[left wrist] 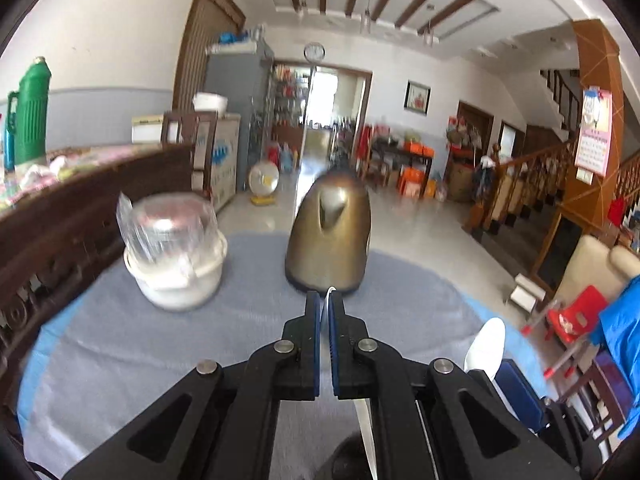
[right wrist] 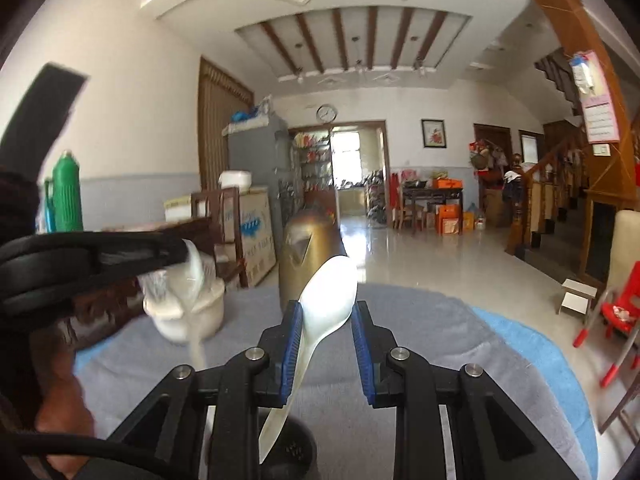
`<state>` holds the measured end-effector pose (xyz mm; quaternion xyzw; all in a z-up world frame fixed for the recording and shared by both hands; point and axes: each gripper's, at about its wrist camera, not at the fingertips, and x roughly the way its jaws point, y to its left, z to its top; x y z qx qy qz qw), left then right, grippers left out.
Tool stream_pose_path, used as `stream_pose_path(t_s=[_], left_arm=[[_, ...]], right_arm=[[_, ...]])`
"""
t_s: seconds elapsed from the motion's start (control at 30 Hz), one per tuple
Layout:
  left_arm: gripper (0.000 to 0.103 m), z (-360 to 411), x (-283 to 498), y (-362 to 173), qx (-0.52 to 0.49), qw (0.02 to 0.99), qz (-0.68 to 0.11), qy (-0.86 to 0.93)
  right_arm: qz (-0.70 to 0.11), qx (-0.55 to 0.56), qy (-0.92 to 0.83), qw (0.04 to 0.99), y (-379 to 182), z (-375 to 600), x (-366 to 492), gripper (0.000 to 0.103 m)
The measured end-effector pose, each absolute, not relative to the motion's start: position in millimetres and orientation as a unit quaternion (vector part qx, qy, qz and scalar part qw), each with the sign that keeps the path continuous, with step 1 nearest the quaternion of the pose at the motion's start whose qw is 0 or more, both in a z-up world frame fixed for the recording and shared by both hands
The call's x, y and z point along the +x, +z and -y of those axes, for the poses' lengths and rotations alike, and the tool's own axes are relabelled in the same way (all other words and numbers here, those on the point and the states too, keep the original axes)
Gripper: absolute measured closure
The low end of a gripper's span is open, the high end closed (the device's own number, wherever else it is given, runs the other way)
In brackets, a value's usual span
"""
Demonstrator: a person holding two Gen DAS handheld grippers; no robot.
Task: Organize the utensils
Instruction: 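Lift both spoons and drop them into the grey cup, opening both tools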
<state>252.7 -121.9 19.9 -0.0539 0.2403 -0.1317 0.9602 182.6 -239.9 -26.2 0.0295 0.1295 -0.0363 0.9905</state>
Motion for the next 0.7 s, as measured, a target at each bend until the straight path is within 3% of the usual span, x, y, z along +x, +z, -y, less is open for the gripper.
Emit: stream_pose_path(t_s=[0.27,0.4,0.47,0.53,0.63,0.7], left_arm=[[0.099,110,240,-15,-0.055,0.94,-0.298,-0.156],[0.093,101,220,-11,-0.064,0.934,-0.303,-0.18],[0.088,90,208,-8,-0.076,0.934,-0.301,-0.179],[0.07,76,193,-10,-0.086,0.935,-0.299,-0.171],[0.061,55,171,-18,-0.094,0.94,-0.296,-0.143],[0.061,45,161,-33,-0.089,0.934,-0.321,-0.128]], right_arm=[[-0.188,0.064,0.003,0.98,-47,269,155,0.074],[-0.199,0.113,0.011,0.973,-43,288,145,0.071],[-0.19,0.141,0.006,0.972,-38,298,132,0.071],[-0.18,0.163,-0.008,0.97,-35,308,115,0.071],[-0.191,0.195,-0.026,0.962,-42,326,91,0.071],[-0.218,0.213,-0.028,0.952,-52,335,85,0.071]])
